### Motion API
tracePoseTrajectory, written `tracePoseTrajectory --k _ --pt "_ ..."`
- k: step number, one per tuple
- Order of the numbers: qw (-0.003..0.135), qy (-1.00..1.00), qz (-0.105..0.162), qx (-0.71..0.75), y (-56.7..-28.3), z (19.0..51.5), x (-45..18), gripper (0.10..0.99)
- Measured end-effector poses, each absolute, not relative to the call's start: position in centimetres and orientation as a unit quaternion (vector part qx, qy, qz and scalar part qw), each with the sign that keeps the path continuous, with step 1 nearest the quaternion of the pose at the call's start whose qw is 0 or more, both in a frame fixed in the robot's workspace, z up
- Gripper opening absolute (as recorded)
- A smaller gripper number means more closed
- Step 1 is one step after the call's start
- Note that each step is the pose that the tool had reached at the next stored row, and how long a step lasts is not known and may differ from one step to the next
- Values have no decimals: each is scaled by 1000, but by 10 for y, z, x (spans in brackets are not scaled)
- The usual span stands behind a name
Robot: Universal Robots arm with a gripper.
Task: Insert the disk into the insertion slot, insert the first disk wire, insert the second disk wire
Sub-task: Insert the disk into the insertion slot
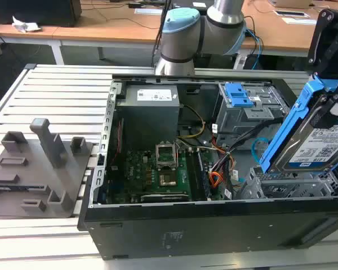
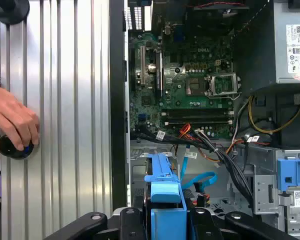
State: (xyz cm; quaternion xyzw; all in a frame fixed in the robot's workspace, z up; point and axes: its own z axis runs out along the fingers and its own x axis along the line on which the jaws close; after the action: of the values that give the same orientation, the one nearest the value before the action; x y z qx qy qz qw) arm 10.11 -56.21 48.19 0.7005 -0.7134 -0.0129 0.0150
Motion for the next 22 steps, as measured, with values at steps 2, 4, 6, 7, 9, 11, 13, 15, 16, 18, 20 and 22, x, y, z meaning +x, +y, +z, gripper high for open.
tracePoseTrajectory --k 2,4,6,7,9,11,13,15,16,18,20,22 --pt "15 -713 -13 700 -562 478 102 369" --pt "15 -713 -13 700 -562 475 103 369" --pt "15 -713 -13 701 -562 472 103 369" --pt "15 -713 -13 701 -562 472 103 369" --pt "15 -713 -13 701 -562 469 103 369" --pt "15 -713 -13 701 -562 468 103 369" --pt "15 -713 -13 701 -562 467 103 369" --pt "15 -713 -13 701 -562 465 103 369" --pt "15 -713 -13 701 -562 464 103 369" --pt "15 -713 -13 701 -562 463 103 369" --pt "15 -713 -13 701 -562 462 103 369" --pt "15 -713 -13 701 -562 459 103 369"
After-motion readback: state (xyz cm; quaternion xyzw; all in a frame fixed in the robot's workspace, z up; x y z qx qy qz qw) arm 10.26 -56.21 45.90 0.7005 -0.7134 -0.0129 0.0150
